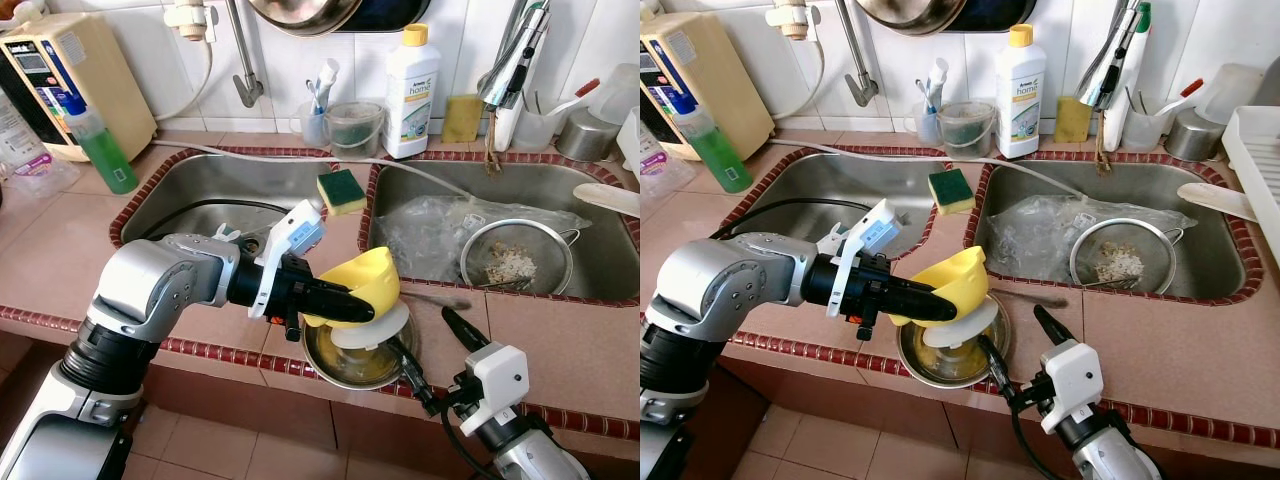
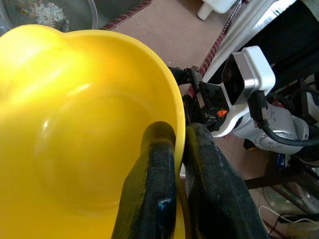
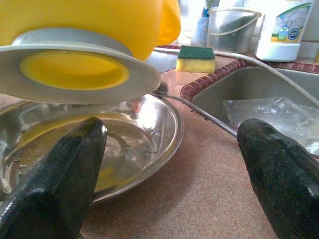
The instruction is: Kitchen organization
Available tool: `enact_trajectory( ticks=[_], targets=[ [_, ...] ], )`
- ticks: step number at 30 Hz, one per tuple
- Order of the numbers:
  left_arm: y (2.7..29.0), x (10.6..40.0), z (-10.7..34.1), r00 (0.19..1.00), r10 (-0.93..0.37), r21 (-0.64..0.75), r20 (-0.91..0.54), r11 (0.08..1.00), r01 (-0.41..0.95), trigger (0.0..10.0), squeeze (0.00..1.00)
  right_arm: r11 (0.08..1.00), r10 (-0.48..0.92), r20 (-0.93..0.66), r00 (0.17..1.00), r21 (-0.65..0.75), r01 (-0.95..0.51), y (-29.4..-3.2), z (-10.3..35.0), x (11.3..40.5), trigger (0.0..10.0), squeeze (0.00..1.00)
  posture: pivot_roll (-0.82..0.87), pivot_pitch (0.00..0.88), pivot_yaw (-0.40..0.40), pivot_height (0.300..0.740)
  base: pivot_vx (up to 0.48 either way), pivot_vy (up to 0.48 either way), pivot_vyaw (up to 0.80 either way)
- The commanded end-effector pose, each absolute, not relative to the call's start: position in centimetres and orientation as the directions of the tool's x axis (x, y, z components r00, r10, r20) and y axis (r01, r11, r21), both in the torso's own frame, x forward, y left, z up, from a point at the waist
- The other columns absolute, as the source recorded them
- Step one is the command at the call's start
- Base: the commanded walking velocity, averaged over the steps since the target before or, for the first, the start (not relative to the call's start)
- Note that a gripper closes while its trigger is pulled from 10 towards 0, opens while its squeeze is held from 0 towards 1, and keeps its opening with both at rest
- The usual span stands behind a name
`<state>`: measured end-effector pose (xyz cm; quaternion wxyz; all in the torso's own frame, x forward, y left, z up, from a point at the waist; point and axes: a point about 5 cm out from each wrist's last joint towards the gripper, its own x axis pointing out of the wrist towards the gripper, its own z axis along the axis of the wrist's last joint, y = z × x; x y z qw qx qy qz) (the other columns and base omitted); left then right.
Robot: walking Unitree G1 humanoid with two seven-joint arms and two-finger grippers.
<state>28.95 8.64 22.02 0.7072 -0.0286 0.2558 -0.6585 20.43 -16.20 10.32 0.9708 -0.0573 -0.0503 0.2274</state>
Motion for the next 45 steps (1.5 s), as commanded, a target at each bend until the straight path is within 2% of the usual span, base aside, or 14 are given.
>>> enact_trajectory(
  ticks=[1, 21, 31, 35, 36, 37, 39, 41, 42, 43, 44, 45],
  targets=[
    [9.1, 28.9, 22.3, 0.021, -0.944, -0.359, -0.331, 0.146, 0.922, 10.0, 0.0, 0.88, 0.467, 0.077, 0.881, -0.131, -0.456, -15.8, 10.6, 20.3, 10.0, 0.0, -0.19, 0.103, 0.114, 0.74, 0.0, 0.0, 0.0],
    [9.2, 29.1, 22.5, 0.037, -0.948, -0.359, -0.317, 0.156, 0.92, 10.0, 0.0, 0.881, 0.468, 0.084, 0.88, -0.127, -0.457, -15.8, 10.8, 20.4, 10.0, 0.0, -0.19, 0.102, 0.112, 0.74, 0.0, 0.0, 0.0],
    [10.4, 30.2, 24.1, 0.139, -0.96, -0.33, -0.242, 0.216, 0.919, 10.0, 0.0, 0.897, 0.439, 0.143, 0.887, -0.134, -0.422, -16.3, 12.4, 21.6, 10.0, 0.0, -0.2, 0.095, 0.11, 0.74, 0.0, 0.0, 0.0],
    [11.1, 30.9, 24.6, 0.212, -0.953, -0.307, -0.215, 0.272, 0.912, 10.0, 0.0, 0.9, 0.433, 0.17, 0.885, -0.131, -0.415, -16.5, 13.2, 22.3, 10.0, 0.0, -0.2, 0.092, 0.109, 0.74, 0.0, 0.0, 0.0],
    [11.6, 31.9, 24.7, 0.303, -0.934, -0.282, -0.191, 0.348, 0.894, 10.0, 0.0, 0.901, 0.432, 0.19, 0.882, -0.124, -0.415, -16.5, 13.8, 22.6, 10.0, 0.0, -0.2, 0.092, 0.109, 0.74, 0.0, 0.0, 0.0],
    [11.6, 31.9, 24.7, 0.303, -0.934, -0.282, -0.191, 0.348, 0.894, 10.0, 0.0, 0.901, 0.432, 0.19, 0.882, -0.124, -0.415, -16.5, 13.8, 22.6, 10.0, 0.0, -0.2, 0.092, 0.109, 0.74, 0.0, 0.0, 0.0],
    [11.9, 33.1, 24.4, 0.419, -0.892, -0.261, -0.171, 0.451, 0.853, 10.0, 0.0, 0.901, 0.433, 0.211, 0.876, -0.119, -0.417, -16.4, 14.5, 22.9, 10.0, 0.0, -0.19, 0.083, 0.105, 0.74, 0.0, 0.0, 0.0],
    [12.2, 33.9, 24.3, 0.488, -0.859, -0.266, -0.156, 0.512, 0.817, 10.0, 0.0, 0.9, 0.437, 0.226, 0.871, -0.117, -0.421, -16.3, 14.9, 23.1, 10.0, 0.0, -0.19, 0.08, 0.104, 0.74, 0.0, 0.0, 0.0],
    [12.6, 34.7, 24.2, 0.56, -0.817, -0.289, -0.136, 0.573, 0.767, 10.0, 0.0, 0.9, 0.435, 0.242, 0.867, -0.113, -0.42, -16.2, 15.4, 23.4, 10.0, 0.0, -0.19, 0.08, 0.104, 0.74, 0.0, 0.0, 0.0],
    [12.7, 34.9, 24.1, 0.574, -0.808, -0.295, -0.132, 0.585, 0.756, 10.0, 0.0, 0.9, 0.435, 0.245, 0.866, -0.112, -0.42, -16.2, 15.5, 23.5, 10.0, 0.0, -0.19, 0.08, 0.104, 0.74, 0.0, 0.0, 0.0],
    [12.9, 35.3, 23.8, 0.634, -0.762, -0.258, -0.13, 0.643, 0.721, 10.0, 0.0, 0.903, 0.43, 0.261, 0.864, -0.126, -0.411, -16.2, 16.0, 23.9, 10.0, 0.0, -0.19, 0.075, 0.101, 0.74, 0.0, 0.0, 0.0],
    [13.0, 35.6, 23.7, 0.658, -0.742, -0.253, -0.127, 0.666, 0.702, 10.0, 0.0, 0.905, 0.425, 0.27, 0.864, -0.124, -0.406, -16.3, 16.2, 24.1, 10.0, 0.0, -0.19, 0.072, 0.1, 0.74, 0.0, 0.0, 0.0]
  ],
)
